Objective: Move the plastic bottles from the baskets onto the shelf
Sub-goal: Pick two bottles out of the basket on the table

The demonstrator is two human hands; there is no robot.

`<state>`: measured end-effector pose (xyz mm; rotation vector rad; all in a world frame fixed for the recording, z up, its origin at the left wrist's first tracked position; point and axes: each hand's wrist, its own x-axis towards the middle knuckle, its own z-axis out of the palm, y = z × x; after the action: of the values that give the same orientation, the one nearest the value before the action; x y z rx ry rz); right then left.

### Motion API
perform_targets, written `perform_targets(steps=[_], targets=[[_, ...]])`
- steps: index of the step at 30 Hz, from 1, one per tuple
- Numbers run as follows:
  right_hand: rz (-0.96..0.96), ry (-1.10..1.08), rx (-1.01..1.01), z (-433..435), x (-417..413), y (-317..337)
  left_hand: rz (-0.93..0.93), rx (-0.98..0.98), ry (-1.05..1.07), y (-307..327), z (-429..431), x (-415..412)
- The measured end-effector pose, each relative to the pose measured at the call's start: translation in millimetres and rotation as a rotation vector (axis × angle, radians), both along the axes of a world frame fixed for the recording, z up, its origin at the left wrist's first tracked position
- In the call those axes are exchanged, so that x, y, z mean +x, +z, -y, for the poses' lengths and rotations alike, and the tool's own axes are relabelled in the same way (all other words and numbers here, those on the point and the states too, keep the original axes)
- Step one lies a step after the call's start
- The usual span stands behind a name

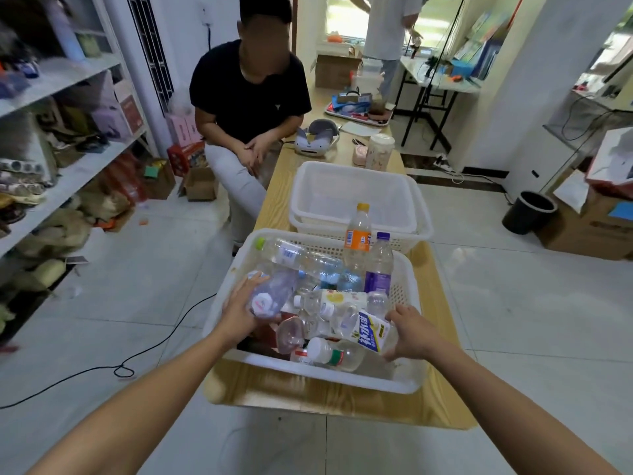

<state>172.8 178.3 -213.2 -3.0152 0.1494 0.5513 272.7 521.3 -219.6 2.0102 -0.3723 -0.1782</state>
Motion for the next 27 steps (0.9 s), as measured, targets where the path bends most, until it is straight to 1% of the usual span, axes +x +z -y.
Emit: perform_targets(steps=[2, 4, 5, 7, 9, 11, 14, 16, 18, 20, 22, 25, 27], targets=[[-0.015, -0.017, 0.033, 1, 1, 2, -0.118, -0.229, 0.021, 20, 14, 2], [-0.036, -0.058, 0.129, 1, 3, 5, -0.199, -0.370, 0.102, 35, 25, 8], [-0.047, -0.086, 0.194, 1, 3, 7, -0.222, -0.406, 0.140, 41, 28, 11], [-0.068, -0.147, 0.328, -1, 2, 10, -0.227, -0.426, 0.177, 49, 27, 18], [-0.081, -0.195, 0.430, -2, 0, 11, -0.194, -0.431, 0.178, 55, 23, 22], [-0.099, -0.199, 0.473, -3, 0, 10, -0.177, -0.449, 0.180, 60, 23, 23], [-0.131, -0.165, 0.481, -4, 2, 12, -0.181, -0.461, 0.190, 69, 35, 21], [-0.127, -0.183, 0.510, -6, 3, 12, -0.230, -0.456, 0.161, 73, 46, 19], [-0.114, -0.247, 0.594, -7, 4, 9, -0.269, -0.435, 0.136, 67, 58, 16], [-0.097, -0.320, 0.683, -9, 2, 4, -0.327, -0.440, 0.201, 58, 66, 15], [-0.073, -0.376, 0.742, -10, 1, 0, -0.426, -0.468, 0.242, 53, 69, 16], [-0.055, -0.440, 0.824, -10, -1, -4, -0.545, -0.417, 0.158, 45, 69, 20], [-0.048, -0.480, 0.890, -9, -3, -6, -0.570, -0.395, 0.083, 37, 72, 15]])
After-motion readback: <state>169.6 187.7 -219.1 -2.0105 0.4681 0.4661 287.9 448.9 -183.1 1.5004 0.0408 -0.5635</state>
